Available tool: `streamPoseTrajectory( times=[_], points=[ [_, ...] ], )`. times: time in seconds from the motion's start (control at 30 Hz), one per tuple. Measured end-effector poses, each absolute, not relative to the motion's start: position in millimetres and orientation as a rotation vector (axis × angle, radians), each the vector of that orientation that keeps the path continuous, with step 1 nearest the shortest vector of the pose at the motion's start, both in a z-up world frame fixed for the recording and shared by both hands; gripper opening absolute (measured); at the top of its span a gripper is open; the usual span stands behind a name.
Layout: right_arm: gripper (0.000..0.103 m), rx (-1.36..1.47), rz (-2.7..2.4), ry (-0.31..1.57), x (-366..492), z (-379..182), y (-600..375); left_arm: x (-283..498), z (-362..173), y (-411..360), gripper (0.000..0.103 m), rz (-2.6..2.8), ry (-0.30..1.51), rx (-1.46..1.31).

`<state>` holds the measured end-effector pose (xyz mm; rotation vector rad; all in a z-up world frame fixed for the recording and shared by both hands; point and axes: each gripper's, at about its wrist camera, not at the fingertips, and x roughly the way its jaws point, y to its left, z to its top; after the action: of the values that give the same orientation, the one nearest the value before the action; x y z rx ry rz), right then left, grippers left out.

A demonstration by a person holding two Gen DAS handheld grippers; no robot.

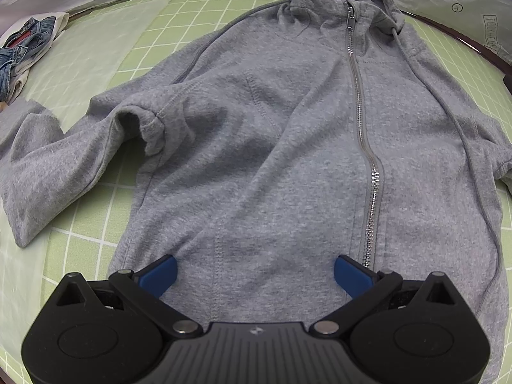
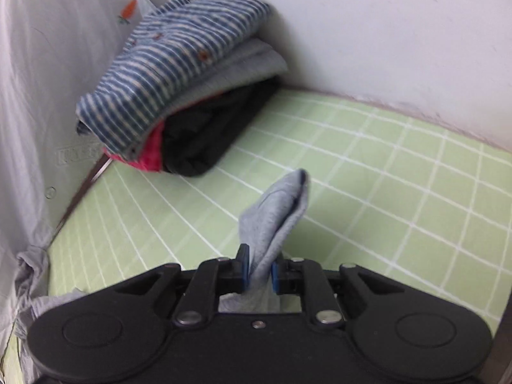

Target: Fold clothes

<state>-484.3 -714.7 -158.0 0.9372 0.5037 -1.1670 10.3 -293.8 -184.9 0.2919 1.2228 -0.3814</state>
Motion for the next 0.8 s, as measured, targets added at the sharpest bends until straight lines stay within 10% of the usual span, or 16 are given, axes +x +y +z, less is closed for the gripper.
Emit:
streamPoseTrajectory(
  times=[0.37,0.67,0.8],
  points=[
    [0.076,0.459,-1.297,0.759,-461.4,-141.7,-703.2,10.3,-184.4,-294.6,0.103,-0.377,1.223,0.290],
    [0.081,0.235,-1.148,0.814,-420.6,-132.6,-696.7,9.7,-183.8,-292.4,0.103,-0.374,1.215,0.286],
    [0.067,0.348,-1.095,0.874,-419.2,-151.8,-701.2,9.2,-183.7,-291.8,0.103,-0.375,1.214,0.286]
  ],
)
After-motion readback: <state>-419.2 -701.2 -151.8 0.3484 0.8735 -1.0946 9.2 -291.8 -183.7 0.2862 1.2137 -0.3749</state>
